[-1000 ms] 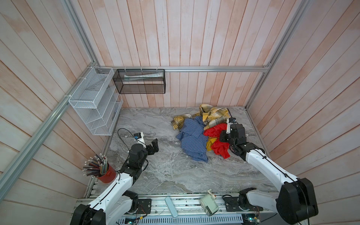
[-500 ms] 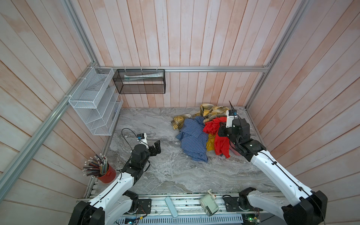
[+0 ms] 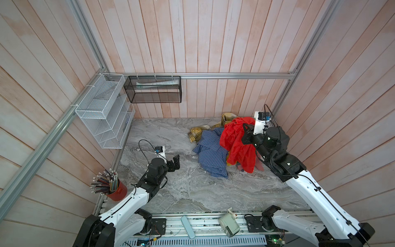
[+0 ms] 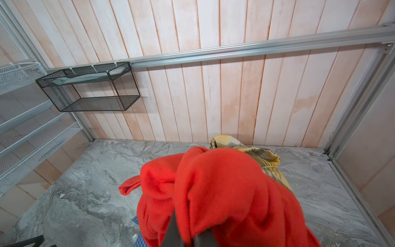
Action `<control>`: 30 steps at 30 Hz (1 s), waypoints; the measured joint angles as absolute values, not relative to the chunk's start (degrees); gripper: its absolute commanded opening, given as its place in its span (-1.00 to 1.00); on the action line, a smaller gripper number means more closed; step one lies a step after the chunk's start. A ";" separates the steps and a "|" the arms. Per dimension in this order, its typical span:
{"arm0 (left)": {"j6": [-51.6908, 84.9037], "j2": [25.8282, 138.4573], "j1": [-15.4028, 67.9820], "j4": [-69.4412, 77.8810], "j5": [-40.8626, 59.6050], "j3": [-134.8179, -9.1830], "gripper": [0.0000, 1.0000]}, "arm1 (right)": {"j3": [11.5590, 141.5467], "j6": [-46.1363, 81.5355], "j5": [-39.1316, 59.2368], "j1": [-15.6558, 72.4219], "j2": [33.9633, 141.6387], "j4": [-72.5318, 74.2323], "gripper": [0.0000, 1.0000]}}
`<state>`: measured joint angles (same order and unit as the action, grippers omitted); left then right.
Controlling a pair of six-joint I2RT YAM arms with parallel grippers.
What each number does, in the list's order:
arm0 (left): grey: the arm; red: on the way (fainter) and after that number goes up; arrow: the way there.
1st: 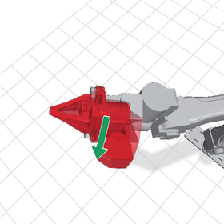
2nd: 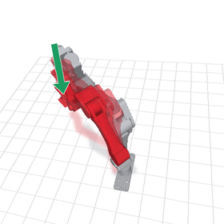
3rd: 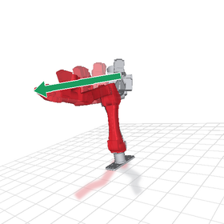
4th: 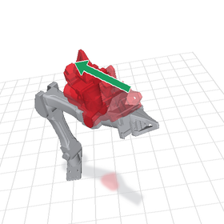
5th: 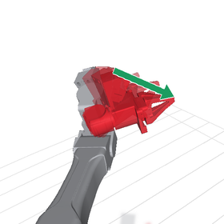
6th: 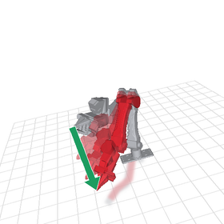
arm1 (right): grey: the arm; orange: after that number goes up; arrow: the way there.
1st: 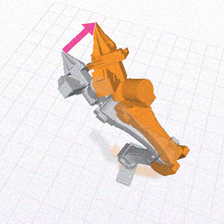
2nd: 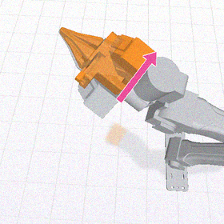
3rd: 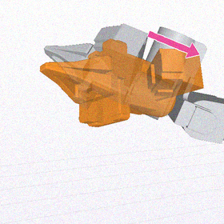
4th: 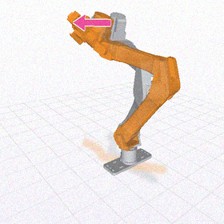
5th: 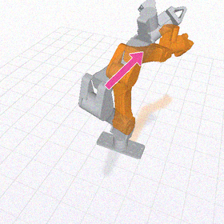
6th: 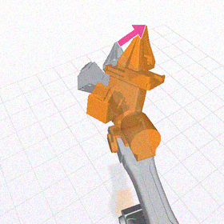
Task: Pick out a specific cloth from the pile
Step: 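Lift the red cloth up out of the pile with the right gripper, then carry the red cloth toward the left gripper while the left gripper reaches up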
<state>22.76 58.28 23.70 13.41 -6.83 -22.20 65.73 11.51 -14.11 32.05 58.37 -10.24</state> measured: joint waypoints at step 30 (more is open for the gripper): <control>22.81 61.30 34.65 29.04 0.32 -25.52 1.00 | 83.92 10.94 4.75 38.74 73.47 0.64 -1.00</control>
